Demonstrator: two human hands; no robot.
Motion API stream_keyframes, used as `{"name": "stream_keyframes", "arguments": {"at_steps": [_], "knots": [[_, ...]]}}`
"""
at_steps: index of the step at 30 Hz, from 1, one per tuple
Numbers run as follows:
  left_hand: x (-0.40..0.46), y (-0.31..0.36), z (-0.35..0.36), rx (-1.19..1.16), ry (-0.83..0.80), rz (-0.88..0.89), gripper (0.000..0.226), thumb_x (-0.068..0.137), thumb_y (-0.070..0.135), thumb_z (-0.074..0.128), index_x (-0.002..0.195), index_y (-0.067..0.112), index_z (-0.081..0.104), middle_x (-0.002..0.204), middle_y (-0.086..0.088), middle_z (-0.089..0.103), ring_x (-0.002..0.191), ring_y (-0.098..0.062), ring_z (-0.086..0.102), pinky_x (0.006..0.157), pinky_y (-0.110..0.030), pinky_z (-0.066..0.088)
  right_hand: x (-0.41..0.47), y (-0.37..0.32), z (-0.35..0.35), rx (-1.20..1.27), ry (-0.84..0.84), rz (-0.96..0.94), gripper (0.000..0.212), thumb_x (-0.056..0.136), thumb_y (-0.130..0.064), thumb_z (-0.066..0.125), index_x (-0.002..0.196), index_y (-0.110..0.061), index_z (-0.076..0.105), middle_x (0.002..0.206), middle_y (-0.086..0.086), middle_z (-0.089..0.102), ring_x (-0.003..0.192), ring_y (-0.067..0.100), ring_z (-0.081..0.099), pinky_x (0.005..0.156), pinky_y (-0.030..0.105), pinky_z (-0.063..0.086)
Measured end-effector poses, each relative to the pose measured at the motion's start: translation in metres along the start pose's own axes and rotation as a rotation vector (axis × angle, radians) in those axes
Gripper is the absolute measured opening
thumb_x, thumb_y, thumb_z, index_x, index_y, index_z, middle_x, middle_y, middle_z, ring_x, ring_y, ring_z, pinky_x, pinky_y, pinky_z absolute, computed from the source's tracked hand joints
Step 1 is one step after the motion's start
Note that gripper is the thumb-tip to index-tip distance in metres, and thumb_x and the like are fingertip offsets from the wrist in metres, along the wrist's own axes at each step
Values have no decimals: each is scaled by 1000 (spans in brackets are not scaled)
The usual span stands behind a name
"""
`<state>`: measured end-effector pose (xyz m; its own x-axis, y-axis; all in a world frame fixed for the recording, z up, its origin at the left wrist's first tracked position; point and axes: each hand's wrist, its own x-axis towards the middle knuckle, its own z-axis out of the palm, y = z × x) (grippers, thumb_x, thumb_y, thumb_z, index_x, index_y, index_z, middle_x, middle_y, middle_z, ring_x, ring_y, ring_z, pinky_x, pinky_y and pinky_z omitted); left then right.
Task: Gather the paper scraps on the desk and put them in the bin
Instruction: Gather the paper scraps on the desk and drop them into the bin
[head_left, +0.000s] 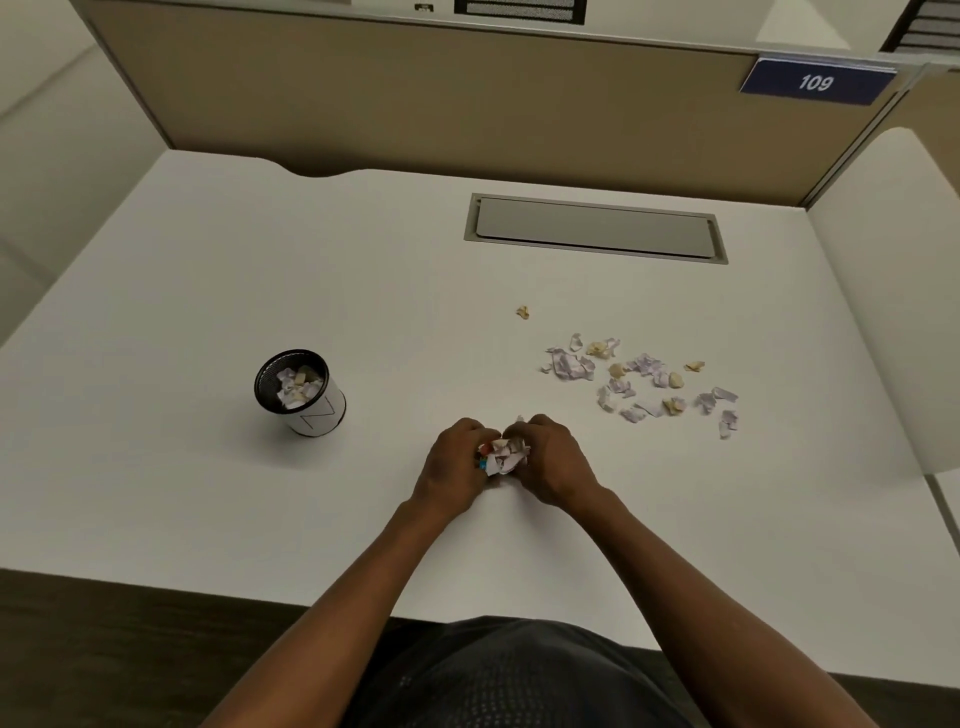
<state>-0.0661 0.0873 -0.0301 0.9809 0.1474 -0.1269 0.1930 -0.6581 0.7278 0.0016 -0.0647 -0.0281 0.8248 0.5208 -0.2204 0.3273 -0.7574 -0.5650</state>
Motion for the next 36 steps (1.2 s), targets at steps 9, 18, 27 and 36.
{"name": "stream_keyframes", "arguments": {"at_steps": [9, 18, 27, 36], "knots": [[-9, 3, -31, -89, 70, -49, 24, 81, 13, 77, 102, 24, 79, 96, 0, 77, 83, -12, 69, 74, -21, 53, 9, -16, -20, 310, -53, 54, 32, 71, -29, 87, 100, -25, 76, 96, -7, 75, 83, 9, 70, 69, 18, 53], [-25, 10, -115, -58, 248, -129, 22, 87, 27, 74, 108, 25, 77, 105, 5, 76, 84, -2, 62, 61, -1, 36, 38, -90, -35, 628, -140, -34, 28, 71, -21, 87, 96, -21, 75, 94, 6, 76, 83, 23, 74, 77, 41, 61], [-35, -18, -199, -35, 453, -253, 17, 90, 27, 68, 104, 24, 78, 97, 2, 76, 84, -13, 63, 64, -19, 42, 85, -195, -23, 800, -281, -46, 35, 75, 4, 81, 108, 1, 69, 103, 26, 72, 86, 27, 74, 83, 35, 62], [-30, -58, -213, 75, 459, -348, 18, 86, 29, 73, 94, 14, 78, 82, -7, 74, 71, -20, 61, 58, -23, 44, 111, -242, 11, 352, -146, -79, 34, 67, -19, 88, 98, -19, 74, 98, 7, 74, 82, 20, 74, 72, 34, 63]]}}
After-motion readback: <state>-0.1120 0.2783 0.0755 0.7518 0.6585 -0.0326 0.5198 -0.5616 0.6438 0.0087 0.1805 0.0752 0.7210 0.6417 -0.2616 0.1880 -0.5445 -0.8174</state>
